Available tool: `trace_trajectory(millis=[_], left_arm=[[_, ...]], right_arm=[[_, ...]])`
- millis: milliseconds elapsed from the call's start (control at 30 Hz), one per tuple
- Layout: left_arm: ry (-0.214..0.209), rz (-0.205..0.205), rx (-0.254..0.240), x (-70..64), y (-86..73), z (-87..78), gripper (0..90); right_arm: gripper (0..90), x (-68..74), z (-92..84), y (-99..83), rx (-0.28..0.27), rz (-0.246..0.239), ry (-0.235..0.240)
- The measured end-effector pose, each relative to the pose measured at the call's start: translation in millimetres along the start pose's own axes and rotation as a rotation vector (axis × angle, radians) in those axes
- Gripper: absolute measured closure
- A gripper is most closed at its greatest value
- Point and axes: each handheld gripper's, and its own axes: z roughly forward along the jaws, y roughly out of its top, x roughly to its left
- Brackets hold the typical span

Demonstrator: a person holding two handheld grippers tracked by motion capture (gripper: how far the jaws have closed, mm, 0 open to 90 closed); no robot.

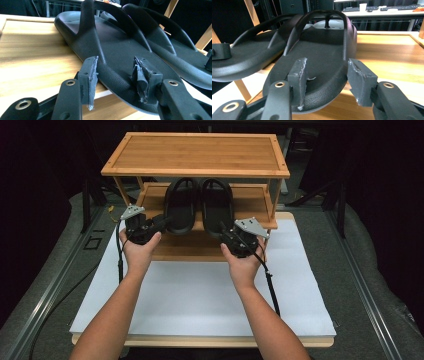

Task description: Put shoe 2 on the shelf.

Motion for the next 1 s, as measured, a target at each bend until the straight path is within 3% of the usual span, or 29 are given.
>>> trace_trajectory(millis=[233, 600, 767, 1000], left_arm=[[-0.001, -0.015, -0.004, 0.7, 1.9, 7.4, 54.2], [0.01, -0.024, -0.002, -0.3, 4.0, 12.7, 54.2], [0.001, -0.041, -0.002, 1.2, 4.6, 12.0, 54.2], [0.008, -0.02, -0.016, 0.2, 6.9, 3.2, 56.8]], right_arm=[[47.9, 6.3, 11.5, 0.8, -0.018, 0.032, -0.001], [46.8, 4.7, 21.1, 4.8, -0.011, 0.037, 0.01], [45.9, 2.5, 20.6, 6.2, -0.001, 0.04, 0.029], [45.9, 1.3, 15.8, 8.0, 0.003, 0.031, 0.074]])
